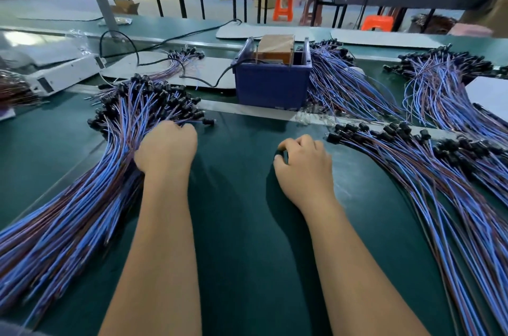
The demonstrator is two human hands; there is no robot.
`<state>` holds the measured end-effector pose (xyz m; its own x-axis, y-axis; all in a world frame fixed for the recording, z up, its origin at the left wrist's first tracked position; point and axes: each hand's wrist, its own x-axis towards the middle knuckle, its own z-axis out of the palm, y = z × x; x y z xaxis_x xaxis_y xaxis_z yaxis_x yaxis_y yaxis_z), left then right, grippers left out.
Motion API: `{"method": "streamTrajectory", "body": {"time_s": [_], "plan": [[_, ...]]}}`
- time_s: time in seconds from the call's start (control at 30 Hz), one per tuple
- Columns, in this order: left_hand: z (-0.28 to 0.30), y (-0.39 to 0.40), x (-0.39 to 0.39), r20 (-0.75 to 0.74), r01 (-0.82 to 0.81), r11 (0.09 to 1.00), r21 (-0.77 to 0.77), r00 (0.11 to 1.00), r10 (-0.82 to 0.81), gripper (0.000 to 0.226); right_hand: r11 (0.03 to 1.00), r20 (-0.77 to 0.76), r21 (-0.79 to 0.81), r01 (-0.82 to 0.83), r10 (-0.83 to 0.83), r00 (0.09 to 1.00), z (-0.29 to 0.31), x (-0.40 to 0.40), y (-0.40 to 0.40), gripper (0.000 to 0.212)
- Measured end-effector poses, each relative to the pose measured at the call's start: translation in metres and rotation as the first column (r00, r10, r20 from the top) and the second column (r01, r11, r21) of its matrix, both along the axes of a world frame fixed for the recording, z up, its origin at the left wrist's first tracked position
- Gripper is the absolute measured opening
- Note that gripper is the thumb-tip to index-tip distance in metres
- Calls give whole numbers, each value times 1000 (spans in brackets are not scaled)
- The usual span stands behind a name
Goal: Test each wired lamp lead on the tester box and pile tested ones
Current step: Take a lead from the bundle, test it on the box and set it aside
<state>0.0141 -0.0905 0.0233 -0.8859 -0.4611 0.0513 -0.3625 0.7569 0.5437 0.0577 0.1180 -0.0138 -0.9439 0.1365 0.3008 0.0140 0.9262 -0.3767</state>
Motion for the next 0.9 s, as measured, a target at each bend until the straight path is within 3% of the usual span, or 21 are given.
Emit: {"method": "streamTrajectory", "body": {"time_s": [0.07, 0.13, 0.27, 0.47, 0.7, 0.9], "plan": [[4, 0, -3, -220, 31, 999, 12, 975, -28, 20, 1000, -1, 1, 4, -4, 1000, -1, 0, 0, 26], [6, 1, -11, -299, 114, 993, -35, 947, -119, 28, 1000, -2, -3, -3, 3, 1000, -1, 0, 0, 26], [-8, 3, -27, -114, 219, 967, -134, 965, -234, 48, 999, 1, -35, -11, 11, 1000, -2, -1, 2, 25], [-24, 9, -32, -72, 134, 957, -258, 985, -158, 30, 998, -3, -59, -10, 10, 1000, -2, 0, 1, 24], [-28, 2, -32, -407, 101, 995, 8, 909, -89, 23, 996, -12, -94, -1, 0, 1000, -1, -1, 2, 23], [-14, 7, -30, -520, 75, 965, 252, 851, 70, 16, 994, -9, -111, 4, -5, 1000, 0, -1, 0, 22]]}}
